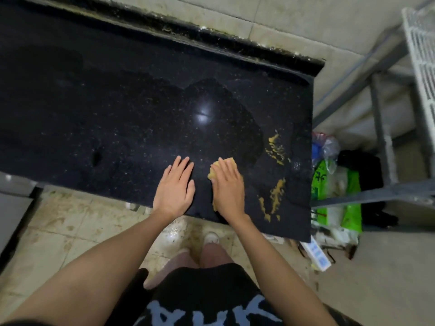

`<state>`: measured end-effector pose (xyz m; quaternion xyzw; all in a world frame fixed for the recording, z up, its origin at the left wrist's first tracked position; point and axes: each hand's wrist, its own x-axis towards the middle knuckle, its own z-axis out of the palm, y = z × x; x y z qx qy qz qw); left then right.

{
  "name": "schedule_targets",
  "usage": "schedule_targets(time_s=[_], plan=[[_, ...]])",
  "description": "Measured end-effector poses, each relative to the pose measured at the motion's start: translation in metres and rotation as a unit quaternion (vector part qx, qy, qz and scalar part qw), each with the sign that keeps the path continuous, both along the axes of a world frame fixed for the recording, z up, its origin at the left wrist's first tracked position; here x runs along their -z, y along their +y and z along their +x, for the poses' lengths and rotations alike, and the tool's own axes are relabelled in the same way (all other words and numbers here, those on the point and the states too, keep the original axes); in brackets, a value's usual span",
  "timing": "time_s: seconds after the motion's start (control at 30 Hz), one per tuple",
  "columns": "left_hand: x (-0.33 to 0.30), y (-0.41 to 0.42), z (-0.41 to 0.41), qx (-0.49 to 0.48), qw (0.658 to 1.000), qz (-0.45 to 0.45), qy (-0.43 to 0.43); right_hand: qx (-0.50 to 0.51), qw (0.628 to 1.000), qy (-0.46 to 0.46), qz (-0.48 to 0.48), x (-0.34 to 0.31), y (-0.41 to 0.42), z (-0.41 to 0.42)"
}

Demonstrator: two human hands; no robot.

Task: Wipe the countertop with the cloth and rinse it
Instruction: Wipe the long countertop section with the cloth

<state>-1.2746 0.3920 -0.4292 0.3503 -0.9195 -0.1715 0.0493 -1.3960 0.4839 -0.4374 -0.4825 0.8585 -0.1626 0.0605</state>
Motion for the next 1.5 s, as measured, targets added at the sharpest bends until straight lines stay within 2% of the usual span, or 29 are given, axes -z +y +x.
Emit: schedule_targets(time_s=[0.1, 0.2, 0.53, 0.6, 0.73, 0.8, 0.9, 1.03, 1.23, 1.4, 1.5], plan=[[-0.002, 0.000, 0.003, 0.030, 0.999, 0.010, 0.026, -0.065, 0.998, -0.013, -0.014, -0.005, 0.001, 0.043], [-0.002, 0.000, 0.005, 0.047, 0.998, 0.017, 0.037, -0.136, 0.990, 0.022, -0.007, -0.005, 0.029, 0.047], [-0.009, 0.035, 0.000, 0.154, 0.985, 0.053, 0.058, -0.133, 0.990, -0.019, -0.047, -0.002, 0.109, 0.014], [-0.008, 0.047, -0.007, 0.169, 0.983, 0.059, 0.048, -0.102, 0.992, -0.016, -0.069, -0.015, 0.115, 0.005], [-0.006, 0.065, -0.022, 0.171, 0.983, 0.045, 0.057, 0.040, 0.986, -0.027, -0.159, -0.044, 0.118, -0.048], [-0.004, 0.073, -0.030, 0.156, 0.985, 0.042, 0.064, 0.095, 0.982, -0.017, -0.165, -0.054, 0.117, -0.087], [-0.001, 0.083, -0.043, 0.109, 0.991, 0.041, 0.064, 0.118, 0.982, -0.021, -0.148, -0.058, 0.107, -0.139], [0.002, 0.095, -0.058, 0.035, 0.999, 0.011, 0.025, 0.084, 0.989, -0.034, -0.119, -0.053, 0.084, -0.184], [0.004, 0.116, -0.075, -0.110, 0.994, -0.015, 0.026, -0.014, 0.988, -0.039, -0.148, -0.050, 0.046, -0.246], [0.007, 0.133, -0.089, -0.197, 0.980, -0.005, 0.012, -0.053, 0.994, -0.091, 0.004, -0.024, 0.021, -0.255], [0.009, 0.133, -0.091, -0.210, 0.978, -0.015, -0.007, -0.066, 0.996, -0.047, 0.029, -0.013, 0.019, -0.269]])
